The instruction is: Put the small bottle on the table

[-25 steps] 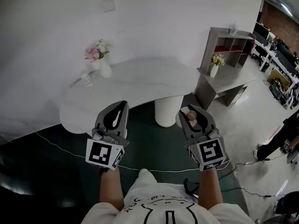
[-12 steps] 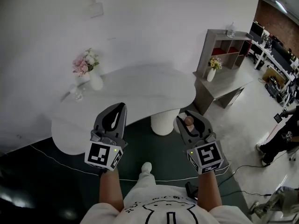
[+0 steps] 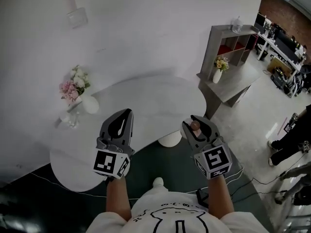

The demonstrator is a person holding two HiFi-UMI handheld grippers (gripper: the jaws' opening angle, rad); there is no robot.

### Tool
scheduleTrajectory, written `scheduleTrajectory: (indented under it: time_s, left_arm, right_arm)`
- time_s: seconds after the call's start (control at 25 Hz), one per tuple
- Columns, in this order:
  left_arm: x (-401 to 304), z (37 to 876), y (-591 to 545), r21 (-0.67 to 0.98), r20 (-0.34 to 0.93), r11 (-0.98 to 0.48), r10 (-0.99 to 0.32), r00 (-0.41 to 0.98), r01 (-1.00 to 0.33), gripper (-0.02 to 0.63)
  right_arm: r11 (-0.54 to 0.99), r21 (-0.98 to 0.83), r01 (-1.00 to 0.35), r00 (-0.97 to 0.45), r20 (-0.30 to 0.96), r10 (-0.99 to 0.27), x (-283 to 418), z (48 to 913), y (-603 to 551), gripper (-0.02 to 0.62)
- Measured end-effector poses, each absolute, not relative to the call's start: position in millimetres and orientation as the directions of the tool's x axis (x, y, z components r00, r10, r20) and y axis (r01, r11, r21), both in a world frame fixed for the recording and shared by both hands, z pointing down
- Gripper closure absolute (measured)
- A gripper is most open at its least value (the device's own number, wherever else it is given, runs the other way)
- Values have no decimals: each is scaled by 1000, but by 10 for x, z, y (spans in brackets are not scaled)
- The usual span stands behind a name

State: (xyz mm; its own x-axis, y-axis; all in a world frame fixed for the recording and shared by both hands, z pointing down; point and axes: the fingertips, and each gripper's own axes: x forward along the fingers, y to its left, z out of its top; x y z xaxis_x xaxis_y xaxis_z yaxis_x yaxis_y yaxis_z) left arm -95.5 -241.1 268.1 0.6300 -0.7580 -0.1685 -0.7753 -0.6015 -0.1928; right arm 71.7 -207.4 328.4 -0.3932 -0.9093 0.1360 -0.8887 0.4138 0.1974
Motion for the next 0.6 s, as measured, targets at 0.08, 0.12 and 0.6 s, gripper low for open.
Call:
scheduleTrajectory:
  time_s: [0.08, 0.12, 0.6]
  left_arm:
    - [-970, 2750, -2689, -170, -159, -622, -748, 644, -764, 603]
    - [-984, 2782, -2825, -157, -156, -632, -743, 651, -759, 603]
    - [-907, 3273, -3630, -94, -90, -686, -716, 692, -722, 603]
  right_arm:
    - [397, 191, -898, -373, 149, -916, 715, 3332, -2326, 476]
    - [388, 189, -902, -363, 154, -919, 712, 3353, -2451, 476]
    - [374, 156, -914, -337, 219, -916, 716, 3740, -3173, 476]
